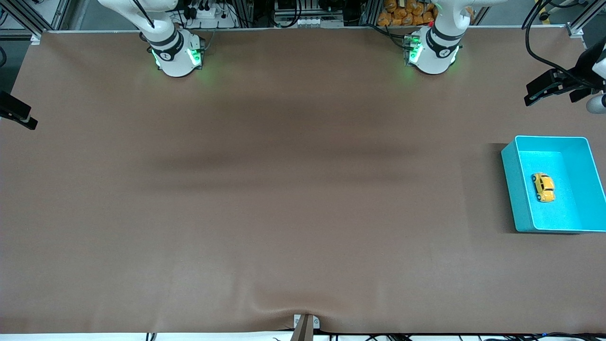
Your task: Wind and store yellow beetle car
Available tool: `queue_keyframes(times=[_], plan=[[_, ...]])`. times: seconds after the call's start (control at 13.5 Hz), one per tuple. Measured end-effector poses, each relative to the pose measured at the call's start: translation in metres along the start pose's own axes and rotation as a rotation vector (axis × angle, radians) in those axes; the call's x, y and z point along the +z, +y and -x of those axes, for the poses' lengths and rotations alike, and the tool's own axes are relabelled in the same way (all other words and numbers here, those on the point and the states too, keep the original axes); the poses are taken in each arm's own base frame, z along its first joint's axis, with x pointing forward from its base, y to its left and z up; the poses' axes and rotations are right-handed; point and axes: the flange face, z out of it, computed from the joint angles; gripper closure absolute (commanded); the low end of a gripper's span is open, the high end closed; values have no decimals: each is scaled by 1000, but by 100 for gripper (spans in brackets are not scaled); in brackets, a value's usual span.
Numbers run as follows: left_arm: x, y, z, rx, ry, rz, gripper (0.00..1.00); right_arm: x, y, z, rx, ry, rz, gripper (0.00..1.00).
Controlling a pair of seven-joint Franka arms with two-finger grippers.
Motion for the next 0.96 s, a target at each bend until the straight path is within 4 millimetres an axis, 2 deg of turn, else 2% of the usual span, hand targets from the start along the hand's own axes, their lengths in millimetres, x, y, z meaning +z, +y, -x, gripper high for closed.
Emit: queue_keyframes(times=[0.37, 0.59, 0.96], plan=[[-7, -6, 3, 96, 13, 2, 0, 0, 1, 0, 1, 0, 1, 0], [-15, -7, 10, 98, 27, 2, 0, 0, 1, 0, 1, 1, 1, 0], [-15, -8, 10, 97, 27, 2, 0, -1, 1, 0, 1, 2, 1, 0]])
